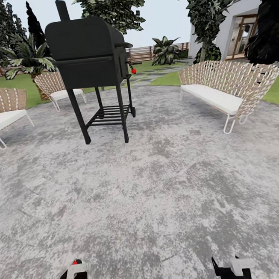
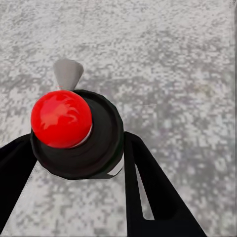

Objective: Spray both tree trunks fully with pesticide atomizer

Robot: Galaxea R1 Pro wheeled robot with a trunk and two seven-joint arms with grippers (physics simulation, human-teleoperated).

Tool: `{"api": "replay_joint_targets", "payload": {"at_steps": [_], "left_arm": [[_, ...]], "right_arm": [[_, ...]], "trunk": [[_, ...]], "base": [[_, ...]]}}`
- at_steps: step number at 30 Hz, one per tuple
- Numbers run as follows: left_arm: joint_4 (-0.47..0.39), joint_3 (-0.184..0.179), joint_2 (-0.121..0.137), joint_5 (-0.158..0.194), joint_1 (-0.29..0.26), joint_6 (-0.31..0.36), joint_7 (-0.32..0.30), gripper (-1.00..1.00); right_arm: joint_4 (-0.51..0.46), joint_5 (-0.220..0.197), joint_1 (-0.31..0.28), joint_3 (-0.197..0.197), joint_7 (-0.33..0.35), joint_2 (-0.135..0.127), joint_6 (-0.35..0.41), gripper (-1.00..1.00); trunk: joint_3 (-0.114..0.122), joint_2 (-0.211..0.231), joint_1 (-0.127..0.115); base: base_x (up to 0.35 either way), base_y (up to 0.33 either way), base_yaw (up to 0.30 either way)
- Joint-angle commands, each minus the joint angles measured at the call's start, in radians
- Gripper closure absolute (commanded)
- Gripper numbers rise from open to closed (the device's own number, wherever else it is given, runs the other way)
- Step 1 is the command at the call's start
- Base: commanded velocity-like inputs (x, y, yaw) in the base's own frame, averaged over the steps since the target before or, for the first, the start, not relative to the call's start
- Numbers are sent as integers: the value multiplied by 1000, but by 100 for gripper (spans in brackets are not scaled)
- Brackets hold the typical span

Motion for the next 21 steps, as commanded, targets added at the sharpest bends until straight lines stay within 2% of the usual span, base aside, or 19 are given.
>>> {"api": "replay_joint_targets", "payload": {"at_steps": [1, 21], "left_arm": [[1, 5, 0, 1, 0, -3, -6, 100], [13, 6, 0, 2, 0, -6, -7, 100]], "right_arm": [[10, 0, 0, 0, 0, 1, -3, -100], [32, 0, 0, 0, -5, 1, -3, -100]], "trunk": [[4, 0, -1], [84, 5, -10]], "base": [[0, 0, 0], [0, 0, 0]]}}
